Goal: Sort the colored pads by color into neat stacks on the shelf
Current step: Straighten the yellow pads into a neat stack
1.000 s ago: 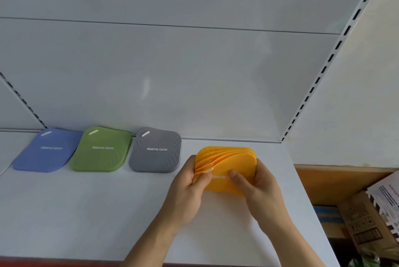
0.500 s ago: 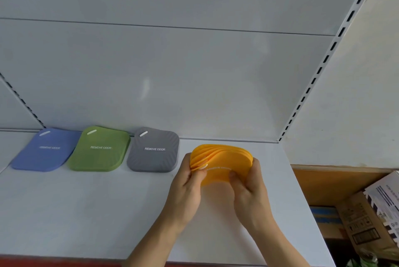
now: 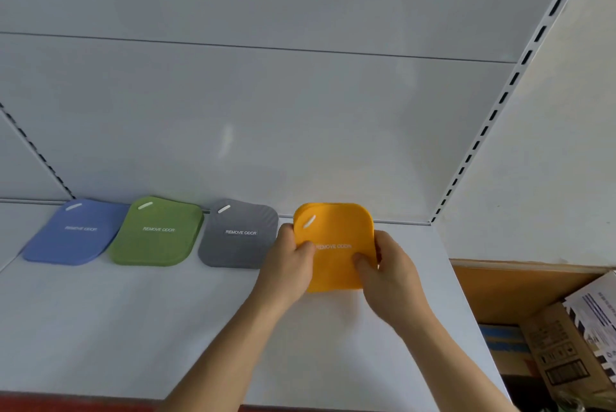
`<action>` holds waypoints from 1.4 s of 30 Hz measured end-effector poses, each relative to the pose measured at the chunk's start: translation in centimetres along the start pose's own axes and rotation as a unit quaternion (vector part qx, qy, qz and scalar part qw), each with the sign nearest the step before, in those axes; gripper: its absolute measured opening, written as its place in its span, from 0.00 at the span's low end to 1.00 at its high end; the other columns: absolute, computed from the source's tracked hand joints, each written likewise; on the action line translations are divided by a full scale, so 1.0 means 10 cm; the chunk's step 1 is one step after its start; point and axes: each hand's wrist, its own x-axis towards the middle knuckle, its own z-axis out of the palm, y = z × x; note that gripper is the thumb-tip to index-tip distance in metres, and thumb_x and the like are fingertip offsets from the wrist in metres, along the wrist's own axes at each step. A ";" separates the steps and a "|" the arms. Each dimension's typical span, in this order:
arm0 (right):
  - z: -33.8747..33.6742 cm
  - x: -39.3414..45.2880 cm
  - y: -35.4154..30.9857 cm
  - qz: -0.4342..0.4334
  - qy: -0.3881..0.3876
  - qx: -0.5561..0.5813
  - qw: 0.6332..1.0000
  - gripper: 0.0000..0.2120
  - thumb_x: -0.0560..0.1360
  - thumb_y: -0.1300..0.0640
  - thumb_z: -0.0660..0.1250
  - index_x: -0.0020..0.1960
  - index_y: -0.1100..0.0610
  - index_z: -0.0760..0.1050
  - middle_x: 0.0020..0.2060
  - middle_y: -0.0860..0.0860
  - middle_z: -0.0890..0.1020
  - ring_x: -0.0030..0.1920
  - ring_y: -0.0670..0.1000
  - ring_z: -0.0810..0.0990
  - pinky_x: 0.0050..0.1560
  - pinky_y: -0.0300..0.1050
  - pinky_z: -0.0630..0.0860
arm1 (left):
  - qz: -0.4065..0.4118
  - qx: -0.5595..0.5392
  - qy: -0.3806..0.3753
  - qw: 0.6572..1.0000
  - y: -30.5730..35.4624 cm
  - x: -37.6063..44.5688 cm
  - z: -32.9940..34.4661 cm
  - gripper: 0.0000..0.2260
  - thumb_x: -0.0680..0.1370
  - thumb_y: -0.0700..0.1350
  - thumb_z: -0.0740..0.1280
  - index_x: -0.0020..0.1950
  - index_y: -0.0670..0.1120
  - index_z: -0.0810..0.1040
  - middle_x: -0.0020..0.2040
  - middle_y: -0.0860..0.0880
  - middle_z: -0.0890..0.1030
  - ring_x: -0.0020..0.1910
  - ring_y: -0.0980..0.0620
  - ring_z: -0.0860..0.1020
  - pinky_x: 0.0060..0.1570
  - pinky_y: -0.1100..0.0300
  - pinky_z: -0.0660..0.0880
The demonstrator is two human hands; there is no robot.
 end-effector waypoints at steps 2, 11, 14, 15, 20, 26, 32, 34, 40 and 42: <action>-0.03 0.15 -0.04 0.015 0.008 -0.043 0.999 0.09 0.77 0.60 0.64 0.53 0.49 0.76 0.43 0.47 0.81 0.43 0.49 0.78 0.39 0.45 0.72 | 0.017 0.114 0.003 0.993 0.05 0.18 0.00 0.03 0.83 0.43 0.62 0.51 0.45 0.72 0.42 0.46 0.77 0.43 0.44 0.76 0.39 0.52 0.70; 0.17 0.30 0.03 -0.005 0.018 -0.154 0.988 0.25 0.77 0.58 0.65 0.74 0.53 0.71 0.54 0.55 0.84 0.54 0.60 0.80 0.49 0.51 0.77 | 0.098 0.323 0.072 0.938 -0.03 0.38 0.13 0.15 0.84 0.47 0.67 0.68 0.45 0.70 0.63 0.43 0.83 0.62 0.39 0.81 0.54 0.49 0.76; 0.19 0.31 0.06 0.005 0.019 -0.132 0.991 0.27 0.77 0.58 0.65 0.75 0.51 0.69 0.52 0.53 0.84 0.52 0.59 0.81 0.49 0.50 0.78 | 0.123 0.333 0.087 0.931 -0.09 0.42 0.15 0.14 0.84 0.47 0.67 0.67 0.45 0.70 0.62 0.43 0.83 0.61 0.39 0.81 0.53 0.49 0.75; 0.19 0.31 0.07 0.005 0.018 -0.130 0.991 0.27 0.77 0.58 0.65 0.75 0.51 0.70 0.52 0.53 0.84 0.51 0.58 0.80 0.48 0.49 0.77 | 0.131 0.338 0.089 0.928 -0.11 0.43 0.16 0.14 0.84 0.47 0.67 0.68 0.45 0.70 0.62 0.43 0.83 0.61 0.39 0.81 0.52 0.49 0.75; 0.20 0.26 0.16 -0.037 0.036 -0.218 0.975 0.24 0.78 0.52 0.65 0.73 0.53 0.71 0.53 0.55 0.82 0.54 0.61 0.75 0.52 0.52 0.73 | 0.195 0.434 0.123 0.871 -0.27 0.38 0.17 0.25 0.77 0.49 0.74 0.72 0.43 0.73 0.51 0.43 0.84 0.51 0.39 0.81 0.47 0.47 0.76; -0.02 0.14 0.32 -0.118 -0.009 -0.278 0.953 0.32 0.74 0.30 0.63 0.71 0.49 0.74 0.61 0.51 0.81 0.61 0.59 0.77 0.56 0.56 0.78 | 0.259 0.468 0.091 0.840 -0.34 0.22 -0.11 0.28 0.74 0.72 0.59 0.56 0.51 0.81 0.45 0.49 0.83 0.50 0.42 0.79 0.47 0.46 0.75; -0.13 0.19 0.43 -0.172 -0.049 -0.319 0.931 0.34 0.71 0.26 0.58 0.68 0.45 0.75 0.61 0.47 0.80 0.62 0.56 0.76 0.58 0.51 0.77 | 0.272 0.520 -0.023 0.810 -0.31 0.20 -0.23 0.23 0.76 0.69 0.63 0.58 0.51 0.78 0.54 0.50 0.81 0.61 0.45 0.75 0.61 0.50 0.70; -0.12 0.22 0.45 -0.183 -0.050 -0.323 0.927 0.31 0.73 0.27 0.58 0.66 0.45 0.77 0.60 0.47 0.80 0.60 0.56 0.77 0.57 0.50 0.78 | 0.282 0.516 -0.014 0.809 -0.31 0.25 -0.24 0.20 0.78 0.66 0.66 0.55 0.50 0.79 0.52 0.50 0.82 0.60 0.44 0.76 0.60 0.50 0.70; -0.11 0.22 0.51 -0.211 -0.032 -0.322 0.922 0.27 0.75 0.30 0.62 0.62 0.47 0.80 0.59 0.48 0.82 0.57 0.56 0.79 0.53 0.50 0.80 | 0.306 0.489 -0.002 0.817 -0.38 0.28 -0.20 0.16 0.74 0.61 0.73 0.44 0.48 0.80 0.42 0.48 0.82 0.50 0.42 0.79 0.50 0.50 0.75; -0.10 0.22 0.53 -0.215 -0.024 -0.316 0.924 0.25 0.75 0.32 0.64 0.61 0.49 0.81 0.58 0.49 0.83 0.56 0.57 0.79 0.52 0.50 0.80 | 0.307 0.480 -0.004 0.822 -0.37 0.30 -0.20 0.16 0.74 0.61 0.73 0.43 0.48 0.79 0.42 0.48 0.82 0.51 0.42 0.79 0.51 0.50 0.75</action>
